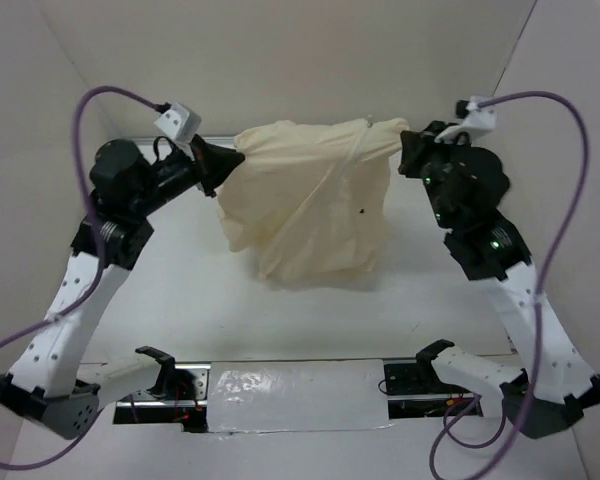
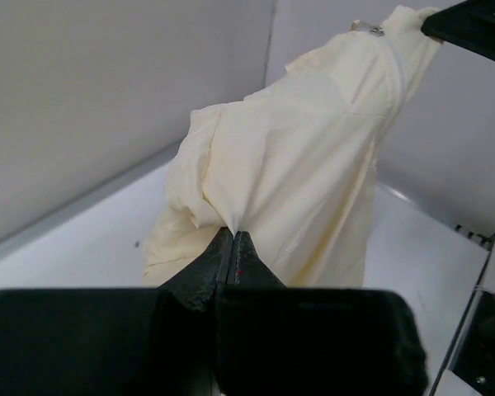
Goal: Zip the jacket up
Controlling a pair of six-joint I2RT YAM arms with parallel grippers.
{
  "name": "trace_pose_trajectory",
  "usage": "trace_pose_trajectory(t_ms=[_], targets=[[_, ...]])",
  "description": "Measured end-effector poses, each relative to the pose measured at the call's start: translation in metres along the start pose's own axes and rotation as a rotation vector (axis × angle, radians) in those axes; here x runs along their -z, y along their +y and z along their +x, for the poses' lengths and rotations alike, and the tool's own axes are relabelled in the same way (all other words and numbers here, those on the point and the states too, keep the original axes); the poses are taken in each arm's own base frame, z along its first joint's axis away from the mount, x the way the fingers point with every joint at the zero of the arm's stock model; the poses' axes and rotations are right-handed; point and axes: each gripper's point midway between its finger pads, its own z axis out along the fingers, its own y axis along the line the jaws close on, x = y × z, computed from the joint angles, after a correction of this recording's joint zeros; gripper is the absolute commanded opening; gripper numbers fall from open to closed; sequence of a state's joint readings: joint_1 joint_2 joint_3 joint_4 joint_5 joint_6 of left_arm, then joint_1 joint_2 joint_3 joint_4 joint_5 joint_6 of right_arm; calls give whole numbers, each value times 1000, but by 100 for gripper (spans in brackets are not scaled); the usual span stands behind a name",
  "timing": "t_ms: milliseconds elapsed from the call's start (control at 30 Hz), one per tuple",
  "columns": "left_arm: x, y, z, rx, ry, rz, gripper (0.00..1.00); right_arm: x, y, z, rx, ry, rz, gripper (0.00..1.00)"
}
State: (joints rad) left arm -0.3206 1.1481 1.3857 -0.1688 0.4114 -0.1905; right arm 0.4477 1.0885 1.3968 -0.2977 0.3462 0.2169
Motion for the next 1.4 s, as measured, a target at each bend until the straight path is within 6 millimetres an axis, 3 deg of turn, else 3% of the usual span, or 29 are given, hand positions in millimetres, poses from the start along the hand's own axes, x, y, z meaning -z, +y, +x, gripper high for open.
trace_pose_trajectory(t_ms=[133, 233, 433, 533, 600, 667, 767, 867, 933, 1000, 1033, 1067, 1100, 1133, 1167, 1200, 1233, 1267, 1300, 1400], targets=[[49, -52, -60, -78, -155, 100, 0, 64, 16, -83, -30, -180, -92, 0], [87, -83, -102, -137, -259, 172, 0, 103, 35, -132, -46, -253, -211, 0], [150, -138, -167, -250, -407, 319, 0, 168, 62, -195, -56, -345, -456, 0], [152, -145, -183, -257, -419, 352, 0, 172, 66, -205, -40, -364, -478, 0], [136, -136, -183, -240, -397, 334, 0, 156, 66, -202, -25, -350, -431, 0], [109, -114, -177, -201, -362, 273, 0, 128, 60, -196, -2, -329, -326, 0], [57, -65, -145, -127, -274, 132, 0, 60, 47, -166, 45, -244, -131, 0], [-3, 14, -69, -33, -110, -45, 0, -15, 28, -96, 91, -83, 18, 0], [-37, 70, -3, 34, 18, -146, 0, -64, 14, -19, 123, 71, 78, 0], [-67, 126, 85, 120, 176, -224, 7, -100, -4, 82, 157, 277, 117, 1], [-75, 148, 129, 168, 259, -253, 20, -111, -10, 128, 167, 378, 123, 10], [-79, 166, 174, 213, 340, -279, 40, -118, -14, 168, 169, 464, 124, 22], [-79, 182, 215, 250, 418, -302, 51, -124, -17, 202, 172, 537, 127, 35], [-78, 195, 246, 278, 476, -324, 76, -128, -20, 236, 171, 611, 130, 69], [-75, 207, 274, 305, 531, -348, 99, -131, -23, 258, 163, 659, 137, 76], [-70, 215, 295, 346, 586, -372, 99, -133, -26, 276, 165, 700, 140, 84], [-72, 225, 302, 354, 599, -385, 99, -133, -30, 287, 159, 726, 148, 87], [-72, 235, 305, 370, 610, -402, 99, -133, -33, 293, 150, 744, 154, 98], [-75, 244, 299, 367, 596, -411, 99, -133, -38, 295, 130, 755, 165, 100], [-81, 254, 260, 339, 511, -404, 99, -137, -48, 275, 56, 722, 171, 100]])
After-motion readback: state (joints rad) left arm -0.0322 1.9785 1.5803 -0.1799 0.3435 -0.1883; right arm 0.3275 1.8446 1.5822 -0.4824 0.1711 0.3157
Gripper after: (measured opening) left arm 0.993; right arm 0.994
